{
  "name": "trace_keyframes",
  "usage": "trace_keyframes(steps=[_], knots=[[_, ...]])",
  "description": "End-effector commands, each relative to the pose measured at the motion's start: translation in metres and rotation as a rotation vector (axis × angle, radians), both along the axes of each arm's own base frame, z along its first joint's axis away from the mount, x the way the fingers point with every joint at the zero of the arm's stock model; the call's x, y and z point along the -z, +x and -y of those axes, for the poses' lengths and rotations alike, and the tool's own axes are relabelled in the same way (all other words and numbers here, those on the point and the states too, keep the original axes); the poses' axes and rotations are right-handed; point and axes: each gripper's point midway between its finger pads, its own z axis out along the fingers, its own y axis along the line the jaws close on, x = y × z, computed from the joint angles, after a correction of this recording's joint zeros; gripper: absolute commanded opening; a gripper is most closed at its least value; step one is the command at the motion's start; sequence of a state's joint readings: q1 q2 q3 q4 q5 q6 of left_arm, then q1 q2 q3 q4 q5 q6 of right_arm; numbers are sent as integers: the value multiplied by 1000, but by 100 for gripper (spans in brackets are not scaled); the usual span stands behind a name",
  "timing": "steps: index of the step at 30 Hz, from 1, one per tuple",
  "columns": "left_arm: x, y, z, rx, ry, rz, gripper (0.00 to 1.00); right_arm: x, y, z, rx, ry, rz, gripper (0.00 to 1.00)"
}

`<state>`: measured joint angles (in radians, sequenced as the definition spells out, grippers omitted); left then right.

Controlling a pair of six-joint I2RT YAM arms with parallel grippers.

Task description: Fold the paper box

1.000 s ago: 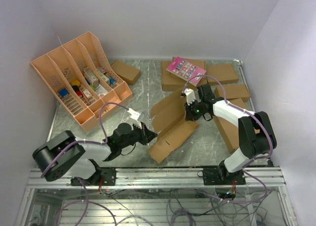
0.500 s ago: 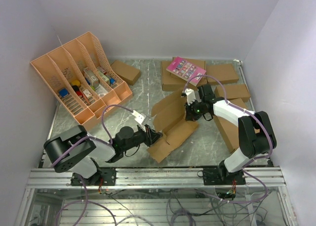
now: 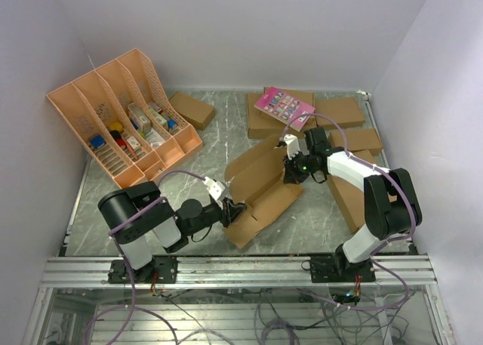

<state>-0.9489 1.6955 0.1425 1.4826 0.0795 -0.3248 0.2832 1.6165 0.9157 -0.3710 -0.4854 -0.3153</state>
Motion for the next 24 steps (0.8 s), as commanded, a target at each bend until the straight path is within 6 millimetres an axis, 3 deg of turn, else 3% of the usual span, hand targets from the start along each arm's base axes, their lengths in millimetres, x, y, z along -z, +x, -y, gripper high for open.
trace_keyframes(steps=[1,14,19,24], knots=[[-53,4,9,16,-158,172,26,-9,-19,-24,-86,120,-78,0],[-68,9,12,13,-164,256,30,-8,-26,-30,-116,154,-121,0],[-85,5,2,-3,-188,304,42,-9,-25,-29,-109,155,-119,0],[-85,0,-3,10,-178,321,50,-19,-26,-32,-130,185,-96,0]])
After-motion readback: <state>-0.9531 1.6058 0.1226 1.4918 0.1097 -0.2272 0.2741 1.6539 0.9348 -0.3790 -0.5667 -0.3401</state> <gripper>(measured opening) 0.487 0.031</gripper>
